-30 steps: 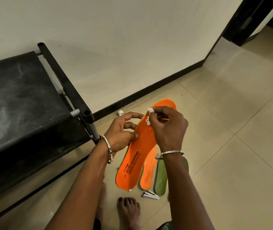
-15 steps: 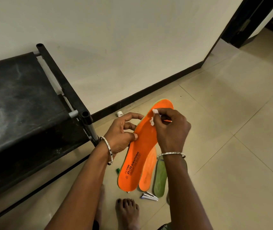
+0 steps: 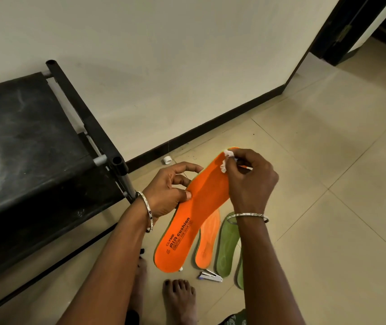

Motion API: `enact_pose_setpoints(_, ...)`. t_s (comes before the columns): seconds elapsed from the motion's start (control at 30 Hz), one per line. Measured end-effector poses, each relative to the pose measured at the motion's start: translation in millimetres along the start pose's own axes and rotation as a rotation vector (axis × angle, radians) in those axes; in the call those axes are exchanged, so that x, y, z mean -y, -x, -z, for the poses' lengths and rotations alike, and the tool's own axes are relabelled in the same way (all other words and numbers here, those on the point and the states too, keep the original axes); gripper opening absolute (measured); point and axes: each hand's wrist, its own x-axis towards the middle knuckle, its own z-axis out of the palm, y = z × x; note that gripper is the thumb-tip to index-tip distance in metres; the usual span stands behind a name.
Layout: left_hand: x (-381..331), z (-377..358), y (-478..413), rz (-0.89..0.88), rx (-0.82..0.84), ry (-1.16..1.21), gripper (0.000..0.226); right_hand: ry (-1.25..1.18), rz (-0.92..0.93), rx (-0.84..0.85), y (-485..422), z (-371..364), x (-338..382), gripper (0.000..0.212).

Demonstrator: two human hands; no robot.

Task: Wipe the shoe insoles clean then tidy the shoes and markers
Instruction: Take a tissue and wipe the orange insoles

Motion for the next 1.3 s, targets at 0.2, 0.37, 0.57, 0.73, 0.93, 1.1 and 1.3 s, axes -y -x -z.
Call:
enact_pose_setpoints(0.2,0,3,-1,0.011,0.002,0.010,0.056,0.007,-0.008,0.018,-6,2,-8,0.015)
enact_pose_setpoints(0.37,0,2,-1,0.018,0.001,0.025,0.057,0.048,-0.066,-0.050,-11,12,-15,0.015)
enact_pose_setpoints(0.57,-2,-4,-2,0.017,-0.023,-0.017,0.055,0.000,0.065,0.058,5,-7,8,0.012)
enact_pose_setpoints(0.73,-2,0,1,0.010,-0.045,0.011,0.057,0.028,0.013,0.019,-4,4,-7,0.014)
enact_pose_setpoints(0.93,-4,-2,0,0.012,-0.082,0.055,0.057,0.010,0.008,0.063,1,0,-6,0.010)
enact_pose_setpoints(1.1,-5,-3,-1,0.014,-0.154,0.096,0.057,-0.009,0.130,0.218,14,-17,10,0.013)
enact_pose_setpoints(1.3,-7,2,-2,0.059,-0.185,0.304,0.056,0.057,0.066,0.142,2,-6,-8,0.012)
